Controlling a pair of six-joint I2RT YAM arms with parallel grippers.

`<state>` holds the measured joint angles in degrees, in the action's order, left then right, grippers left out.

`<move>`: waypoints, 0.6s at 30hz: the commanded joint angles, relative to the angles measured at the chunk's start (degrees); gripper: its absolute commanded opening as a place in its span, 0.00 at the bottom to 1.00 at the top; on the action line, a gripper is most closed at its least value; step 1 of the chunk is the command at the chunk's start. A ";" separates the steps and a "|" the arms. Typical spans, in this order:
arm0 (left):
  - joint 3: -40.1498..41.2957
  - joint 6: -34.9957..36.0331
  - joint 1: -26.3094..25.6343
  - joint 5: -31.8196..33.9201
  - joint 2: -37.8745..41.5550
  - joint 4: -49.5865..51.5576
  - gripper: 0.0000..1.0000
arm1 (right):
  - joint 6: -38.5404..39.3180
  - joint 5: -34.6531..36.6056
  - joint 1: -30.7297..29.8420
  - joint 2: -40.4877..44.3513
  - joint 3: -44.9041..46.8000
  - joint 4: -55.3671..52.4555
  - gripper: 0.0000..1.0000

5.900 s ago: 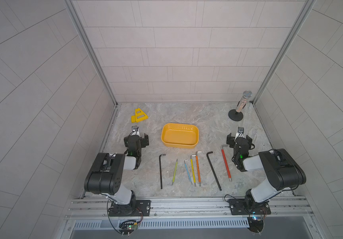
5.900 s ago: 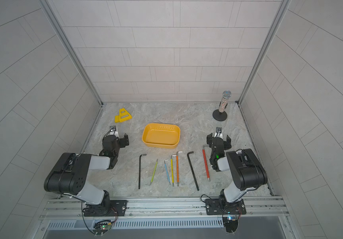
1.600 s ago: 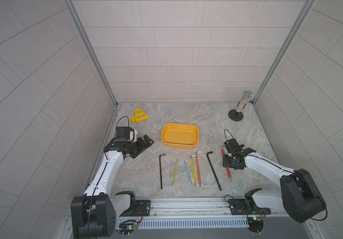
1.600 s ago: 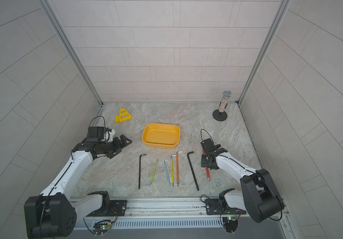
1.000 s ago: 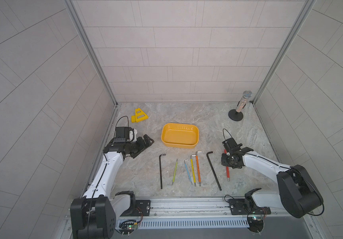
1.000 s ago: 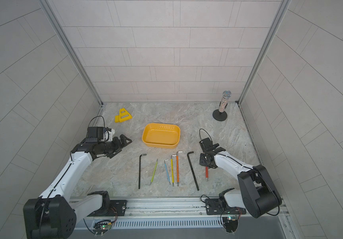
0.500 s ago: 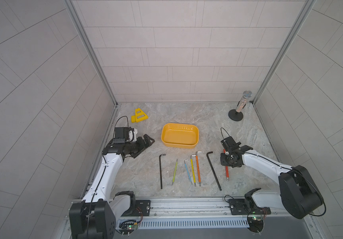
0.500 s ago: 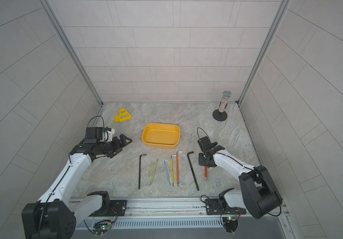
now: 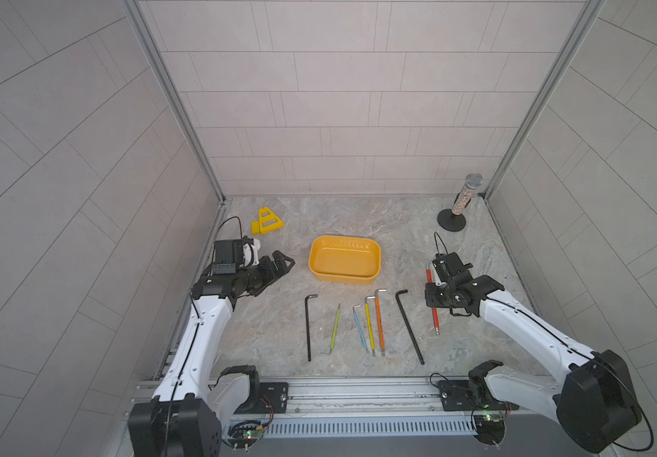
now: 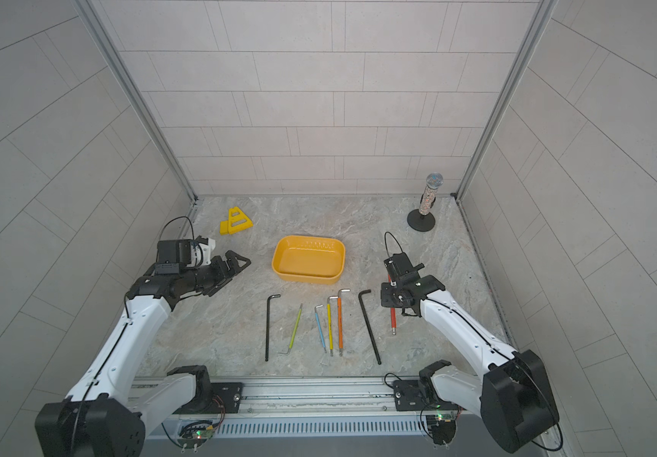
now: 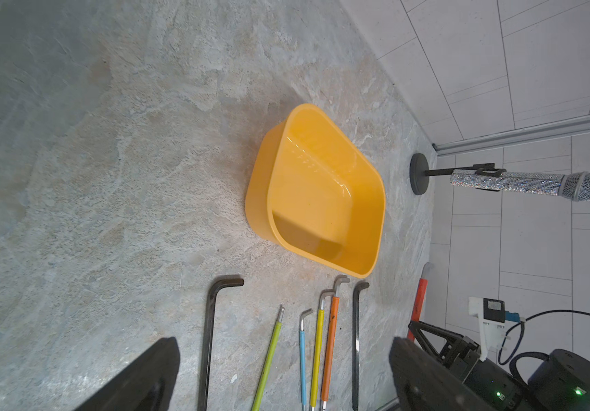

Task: Put the hex key on the desktop into the storage box
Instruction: Place the Allen key in the storage box.

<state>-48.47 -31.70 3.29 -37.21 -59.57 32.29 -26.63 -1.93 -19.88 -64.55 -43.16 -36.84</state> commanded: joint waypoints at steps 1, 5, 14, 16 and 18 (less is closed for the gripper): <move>0.11 -0.72 -0.22 -1.56 0.11 -3.31 1.00 | 3.50 -0.23 -0.16 1.28 -3.04 -1.34 0.00; -0.15 -0.92 -0.22 -2.84 -1.60 -5.15 1.00 | 6.73 -1.49 -0.31 -0.07 -6.37 -2.03 0.00; -0.64 -0.90 -0.21 -4.40 -5.64 -8.08 1.00 | 10.52 -1.78 -2.71 -6.79 -15.45 -3.16 0.00; -0.60 -1.23 -0.22 -4.20 -6.31 -9.04 1.00 | 10.76 -1.76 -3.73 -8.30 -17.00 -3.03 0.00; -0.75 -1.13 -0.34 -4.10 -7.17 -9.59 1.00 | 10.90 -1.43 -5.11 -9.77 -18.36 -2.97 0.00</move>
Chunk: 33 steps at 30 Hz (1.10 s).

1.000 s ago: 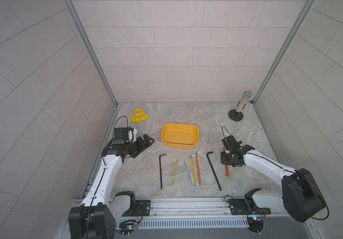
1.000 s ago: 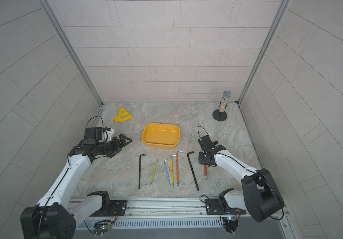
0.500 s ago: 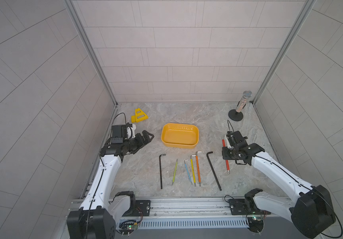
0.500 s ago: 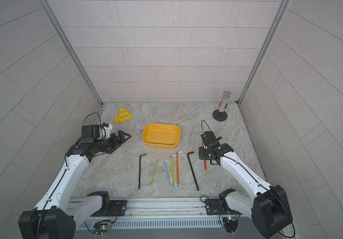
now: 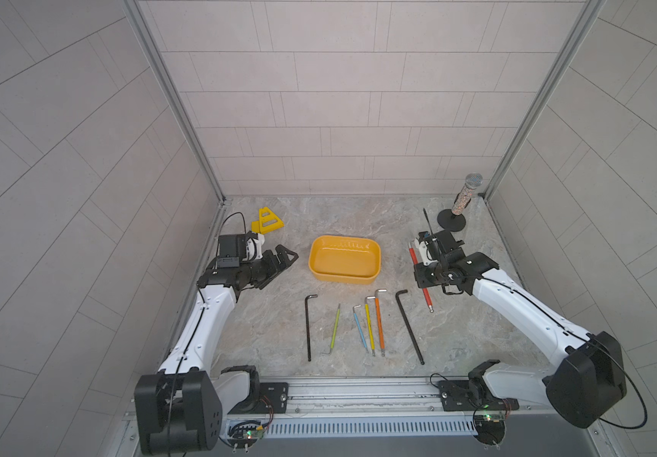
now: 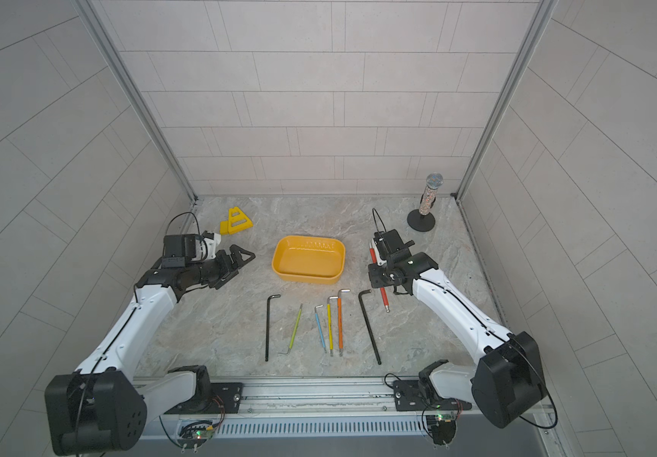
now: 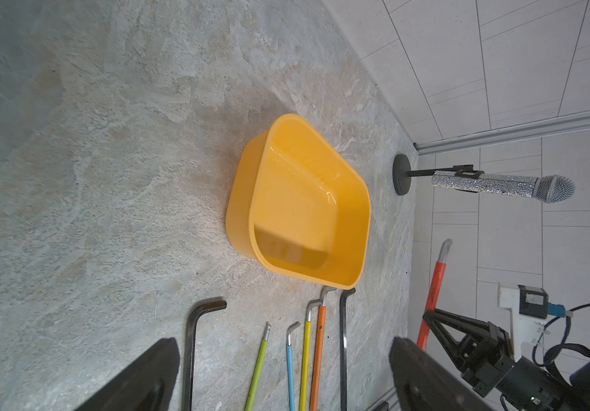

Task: Put the hex key on the desktop into the storage box
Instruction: Place the Allen key in the storage box.

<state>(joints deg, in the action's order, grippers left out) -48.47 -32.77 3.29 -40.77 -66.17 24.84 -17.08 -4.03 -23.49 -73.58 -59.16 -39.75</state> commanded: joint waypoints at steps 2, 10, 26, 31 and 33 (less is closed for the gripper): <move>-1.17 0.70 -0.47 -0.16 -1.44 -2.00 1.00 | 1.67 1.03 -2.87 -2.25 -3.78 0.08 0.00; -3.42 1.40 -2.06 1.31 -4.27 -1.37 1.00 | 3.08 2.45 -6.79 -10.03 -10.30 -0.61 0.00; -7.55 5.11 -7.00 7.24 -6.94 2.99 1.00 | 11.13 4.48 -11.13 -22.31 -24.14 -1.92 0.00; -6.25 5.08 -6.60 8.01 -6.78 3.50 1.00 | 14.73 2.63 -11.12 -26.22 -28.46 -2.53 0.00; -6.14 5.26 -6.29 8.32 -6.63 3.79 1.00 | 16.23 1.43 -11.08 -28.04 -30.52 -3.23 0.00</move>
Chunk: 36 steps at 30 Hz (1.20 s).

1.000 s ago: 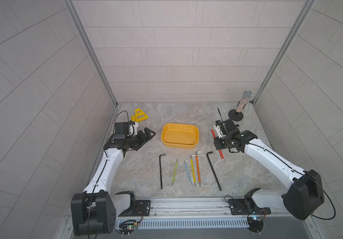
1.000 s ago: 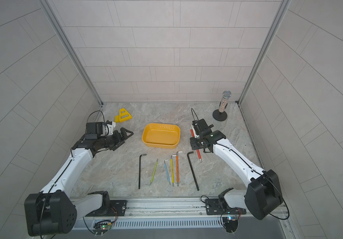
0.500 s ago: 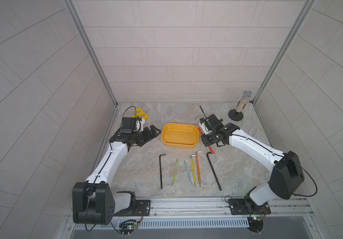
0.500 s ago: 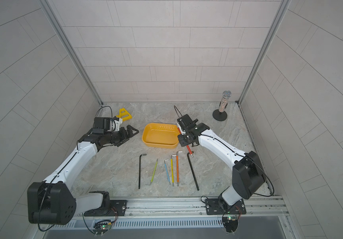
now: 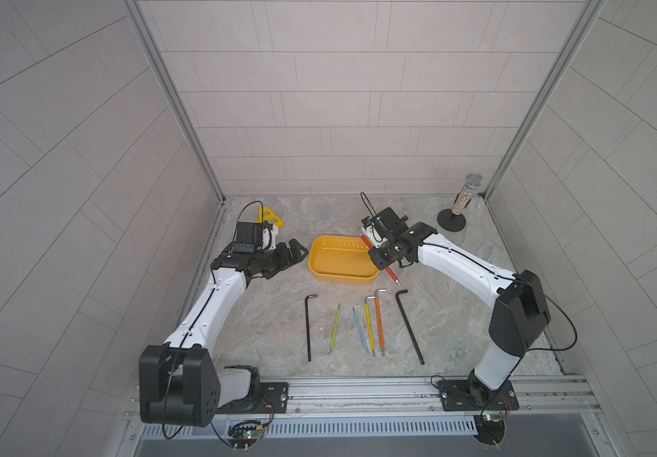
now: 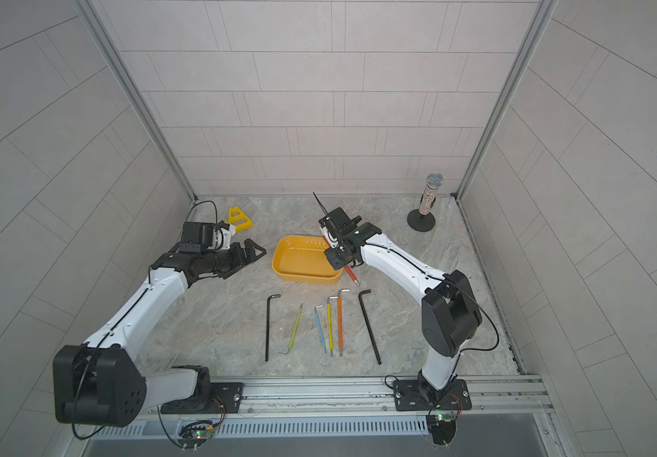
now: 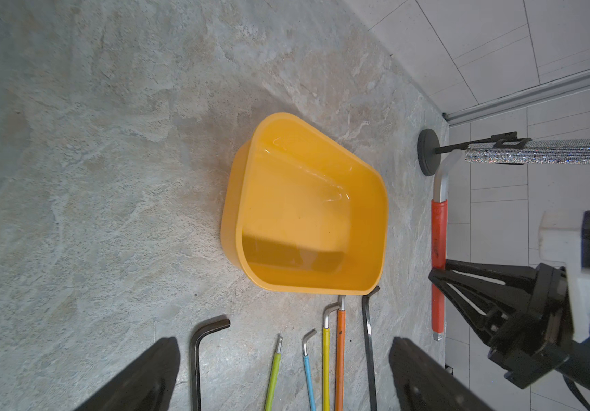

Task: Put the hex key on the desktop into the storage box
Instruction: Place the Allen key in the storage box.

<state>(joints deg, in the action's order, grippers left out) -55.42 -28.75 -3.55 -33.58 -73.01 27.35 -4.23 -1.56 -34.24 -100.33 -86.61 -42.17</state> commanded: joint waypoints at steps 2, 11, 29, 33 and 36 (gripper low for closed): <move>0.99 1.24 0.91 1.50 0.41 1.32 1.00 | 4.30 -2.36 -0.30 -2.58 -4.90 -1.13 0.00; 2.44 0.21 3.94 0.98 2.73 -0.82 1.00 | 9.91 -8.85 -1.23 -9.18 -13.70 -1.18 0.00; 3.96 -2.01 7.76 -1.82 2.22 -3.80 0.99 | 24.44 -8.36 -2.36 -20.86 -22.22 1.22 0.00; 4.00 -2.16 7.76 -1.83 2.17 -4.02 0.99 | 25.47 -7.69 -2.39 -21.22 -20.83 1.80 0.00; 4.27 -2.67 7.69 -2.18 2.23 -4.74 0.99 | 25.59 -8.10 -2.40 -21.15 -18.60 3.62 0.00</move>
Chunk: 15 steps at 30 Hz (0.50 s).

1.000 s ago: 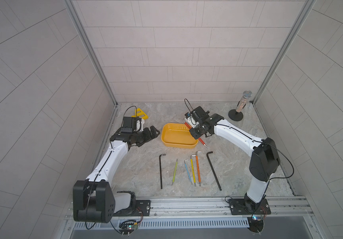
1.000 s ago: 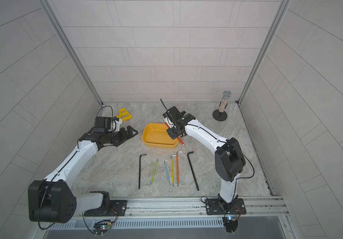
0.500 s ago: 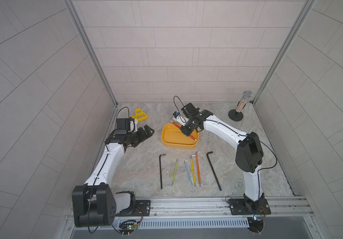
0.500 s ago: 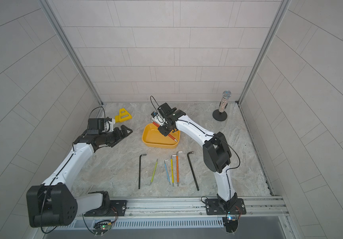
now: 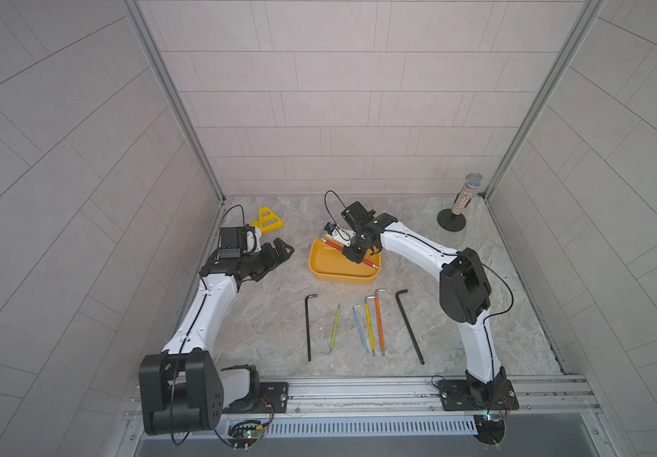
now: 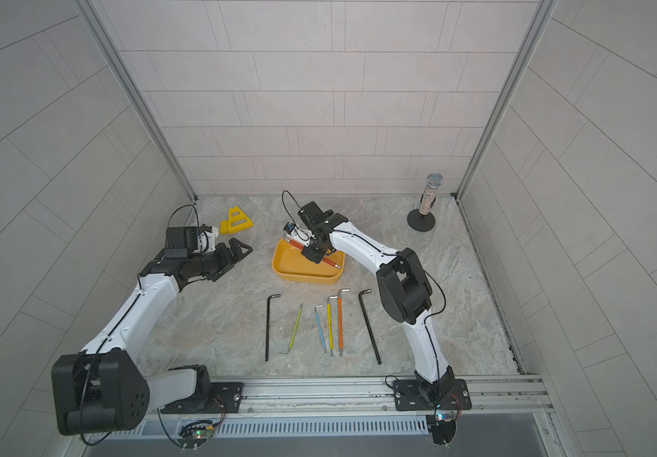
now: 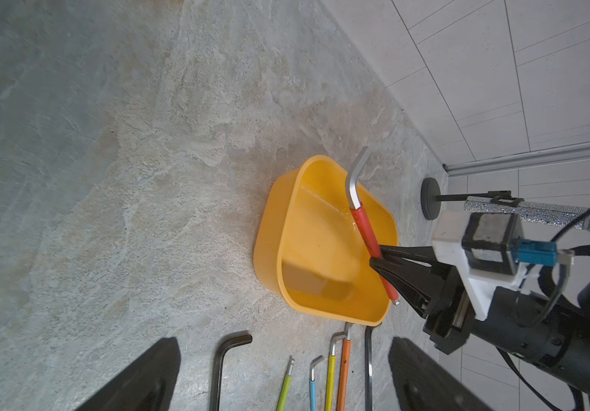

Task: Put the hex key on the desktop into the storage box
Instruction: Place the Allen key in the storage box.

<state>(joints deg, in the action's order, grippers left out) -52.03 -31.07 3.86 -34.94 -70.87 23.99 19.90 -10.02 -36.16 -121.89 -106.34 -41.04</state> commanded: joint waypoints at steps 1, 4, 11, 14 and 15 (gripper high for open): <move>1.09 -0.53 0.33 -0.98 0.07 -1.71 0.99 | 1.43 0.25 -0.55 0.29 1.62 3.04 0.00; 1.23 -0.66 0.36 -1.41 0.03 -1.93 0.99 | 1.37 0.42 -0.88 0.16 2.78 4.19 0.00; 1.14 -0.75 0.29 -2.32 -0.50 -2.17 0.99 | 1.46 3.25 -1.81 -0.70 4.64 7.37 0.00; 1.23 -0.72 0.36 -2.32 -0.29 -2.19 0.99 | 1.45 2.78 -1.98 -0.99 4.92 7.81 0.00; 1.33 -0.75 0.30 -2.32 -0.21 -2.19 0.98 | 1.52 2.51 -2.03 -1.07 4.97 7.84 0.00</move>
<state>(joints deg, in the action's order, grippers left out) -51.40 -31.70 3.86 -36.45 -71.02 22.50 20.86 -7.88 -37.82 -122.58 -101.43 -35.35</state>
